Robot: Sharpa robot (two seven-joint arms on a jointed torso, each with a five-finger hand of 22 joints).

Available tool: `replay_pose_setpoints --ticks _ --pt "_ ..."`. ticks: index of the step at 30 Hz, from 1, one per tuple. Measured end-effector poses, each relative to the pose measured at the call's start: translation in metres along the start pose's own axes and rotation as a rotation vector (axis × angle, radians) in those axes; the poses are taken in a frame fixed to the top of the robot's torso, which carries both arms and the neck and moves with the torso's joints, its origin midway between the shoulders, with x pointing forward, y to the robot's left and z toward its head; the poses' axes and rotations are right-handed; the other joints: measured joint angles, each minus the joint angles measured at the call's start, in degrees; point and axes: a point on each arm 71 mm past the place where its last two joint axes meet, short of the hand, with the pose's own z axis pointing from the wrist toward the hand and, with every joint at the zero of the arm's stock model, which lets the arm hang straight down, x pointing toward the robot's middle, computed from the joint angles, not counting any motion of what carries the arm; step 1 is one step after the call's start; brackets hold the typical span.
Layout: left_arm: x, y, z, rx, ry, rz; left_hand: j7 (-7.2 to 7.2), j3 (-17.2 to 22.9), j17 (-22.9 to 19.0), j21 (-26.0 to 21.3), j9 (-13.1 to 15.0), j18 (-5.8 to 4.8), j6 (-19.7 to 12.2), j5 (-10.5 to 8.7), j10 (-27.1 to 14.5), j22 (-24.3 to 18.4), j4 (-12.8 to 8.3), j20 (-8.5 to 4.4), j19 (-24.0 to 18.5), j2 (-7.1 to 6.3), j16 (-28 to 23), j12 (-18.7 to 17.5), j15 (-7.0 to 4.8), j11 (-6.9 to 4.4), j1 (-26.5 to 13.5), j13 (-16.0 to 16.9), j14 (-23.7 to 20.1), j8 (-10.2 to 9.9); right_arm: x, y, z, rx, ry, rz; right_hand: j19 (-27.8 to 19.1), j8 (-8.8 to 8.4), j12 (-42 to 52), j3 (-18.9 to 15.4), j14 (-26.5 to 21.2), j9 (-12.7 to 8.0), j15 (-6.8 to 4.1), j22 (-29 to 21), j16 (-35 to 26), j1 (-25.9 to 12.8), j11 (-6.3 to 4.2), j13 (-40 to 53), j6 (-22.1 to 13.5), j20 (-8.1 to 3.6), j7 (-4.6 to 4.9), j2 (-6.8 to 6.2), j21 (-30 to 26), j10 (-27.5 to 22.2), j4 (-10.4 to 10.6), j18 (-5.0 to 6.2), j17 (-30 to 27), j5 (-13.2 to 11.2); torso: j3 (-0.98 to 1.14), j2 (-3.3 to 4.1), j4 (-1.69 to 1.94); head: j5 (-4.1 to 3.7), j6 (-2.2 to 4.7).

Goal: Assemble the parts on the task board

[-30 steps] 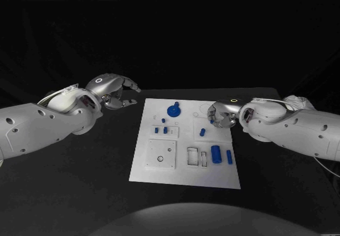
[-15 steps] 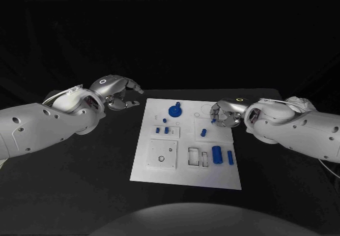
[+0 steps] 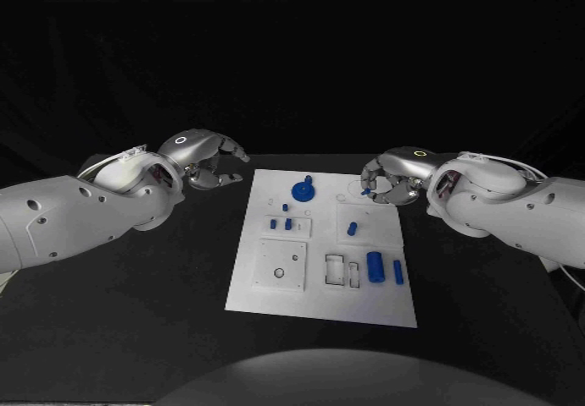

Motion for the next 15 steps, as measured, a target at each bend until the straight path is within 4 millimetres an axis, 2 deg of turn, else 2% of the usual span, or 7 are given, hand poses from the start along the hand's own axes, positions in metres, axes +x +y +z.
replay_pose_setpoints --ticks 3,7,8,10,15 --pt "0.001 0.001 0.000 -0.003 0.004 0.000 0.00 0.00 -0.04 0.00 -0.07 0.00 0.00 0.00 0.00 0.00 0.00 -0.01 -0.01 0.24 0.00 0.00 0.08 0.00 0.24 0.00 -0.07 0.00 -0.002 0.015 0.004 -0.032 0.006 0.009 0.00 0.00 0.00 -0.05 0.21 0.00 0.21 0.00 0.00 0.00 0.03 -0.06 -0.01 0.00 0.00 0.00 0.00 0.30 -0.05 0.00 0.00 -0.01 0.03 -0.04 -0.06 0.30 0.00" --pt "0.003 0.000 0.001 -0.004 0.012 -0.001 0.00 0.00 -0.17 -0.20 -0.07 0.00 0.00 -0.25 0.20 0.00 0.00 -0.01 -0.01 0.24 0.00 0.00 0.08 -0.20 0.24 0.00 -0.07 -0.21 -0.001 0.047 0.013 -0.102 0.033 0.024 0.00 -0.30 0.00 0.29 0.21 0.08 0.21 0.00 0.00 0.00 -0.01 -0.30 -0.02 0.00 0.01 -0.01 -0.05 0.67 -0.39 0.00 -0.21 -0.02 0.07 -0.06 -0.11 0.28 0.00" --pt "0.005 -0.001 0.001 -0.002 0.015 -0.003 0.00 0.00 -0.17 -0.22 -0.13 0.00 0.00 -0.25 0.20 0.00 0.00 -0.01 -0.01 0.24 0.00 0.00 0.07 -0.20 0.24 -0.03 -0.07 -0.21 0.000 0.056 0.016 -0.122 0.045 0.026 -0.01 -0.53 0.00 0.35 0.21 1.10 0.21 0.00 0.00 0.00 -0.01 -0.37 -0.02 0.00 0.01 -0.01 -0.30 0.67 -0.46 0.00 -0.37 -0.02 0.10 -0.06 -0.05 0.19 0.00" --pt "0.006 -0.003 0.002 0.002 0.020 -0.005 0.00 0.00 -0.17 -0.22 -0.13 0.00 0.00 -0.25 0.20 0.00 0.00 -0.01 -0.01 0.24 0.00 0.00 0.07 -0.20 0.24 -0.05 -0.07 -0.21 0.001 0.069 0.021 -0.149 0.062 0.028 -0.01 -0.64 0.00 0.35 0.21 1.54 0.21 -0.01 0.00 0.00 -0.01 -0.41 -0.06 0.00 0.04 -0.02 -0.44 0.67 -0.46 0.00 -0.58 -0.02 0.13 -0.07 0.05 0.04 0.00" --pt "0.008 -0.005 0.004 0.006 0.029 -0.008 0.00 0.26 -0.17 -0.22 -0.14 0.00 0.00 -0.25 0.20 -0.01 -0.06 -0.01 -0.01 0.49 0.00 0.00 0.07 -0.20 0.49 -0.05 -0.07 -0.21 0.005 0.094 0.033 -0.200 0.112 0.022 -0.23 -1.05 -0.23 0.51 0.21 1.55 0.22 -0.01 -0.02 -0.07 -0.01 -0.52 -0.27 0.22 0.20 -0.09 -0.89 0.67 -0.61 0.00 -0.91 -0.38 0.18 -0.10 0.44 0.24 0.00"
